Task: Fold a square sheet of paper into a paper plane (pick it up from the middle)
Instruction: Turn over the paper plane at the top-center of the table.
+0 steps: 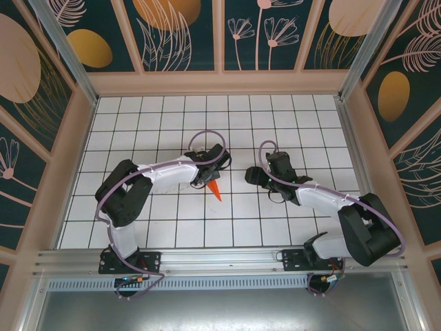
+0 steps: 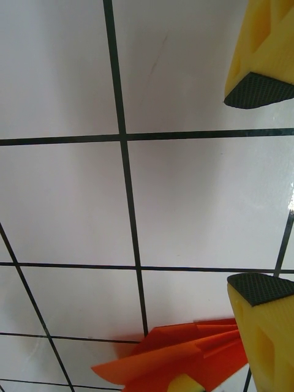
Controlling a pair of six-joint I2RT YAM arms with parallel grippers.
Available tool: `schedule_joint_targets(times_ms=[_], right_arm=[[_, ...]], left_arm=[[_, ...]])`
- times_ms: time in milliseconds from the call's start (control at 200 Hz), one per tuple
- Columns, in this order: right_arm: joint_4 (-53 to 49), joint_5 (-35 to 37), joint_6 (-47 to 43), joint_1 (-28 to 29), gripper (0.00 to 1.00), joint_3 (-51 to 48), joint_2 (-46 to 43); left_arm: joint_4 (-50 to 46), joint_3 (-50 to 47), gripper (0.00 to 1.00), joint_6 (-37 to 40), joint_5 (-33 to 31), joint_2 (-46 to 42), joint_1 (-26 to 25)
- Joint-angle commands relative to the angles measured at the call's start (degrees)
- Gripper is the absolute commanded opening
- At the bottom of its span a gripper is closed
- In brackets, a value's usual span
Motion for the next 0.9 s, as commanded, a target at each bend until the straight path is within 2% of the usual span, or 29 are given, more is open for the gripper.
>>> schedule_joint_targets(times_ms=[0,40,150,260,380,555,690,746,896], right_arm=[[-2.1,-0.7,0.8,-0.4,0.73,1.1,-1.9],[-2.4,-0.7,0.8,-0.4,0.73,1.4,-2.3],[-2.3,-0.8,1.3,-0.6,0.73,2.3,-4.0],[0.0,-2.1,1.7,-0.8,0.73,2.8,-6.3],[1.6,-4.0,2.2,-0.9,0.73,3.8,-8.2],[3.0,-8.3,3.3,-0.6,0.67,5.9,-8.9],[0.9,-9.8,3.8,0.5,0.52,7.9,-6.6],[0.6,-9.9,4.7,1.3,0.49,8.3,-5.5],[0.7,-9.9,6.4,5.8,0.43,10.2,-1.5]], left_arm=[[2.2,-2.2,0.04,-0.9,-0.5,-3.7,-0.3],[3.2,-3.0,0.00,-0.7,-0.5,-5.0,-0.3],[9.8,-6.6,0.00,1.6,1.2,-11.2,-0.2],[24.6,-15.0,0.00,4.6,7.5,-18.1,-0.1],[35.0,-19.8,0.00,6.8,13.9,-20.8,0.9],[48.0,-24.5,0.00,6.8,23.4,-18.0,2.8],[56.6,-27.6,0.00,5.0,28.6,-14.6,3.9],[60.2,-28.8,0.00,4.4,30.9,-13.1,4.4],[63.2,-29.5,0.00,3.7,33.8,-9.6,5.0]])
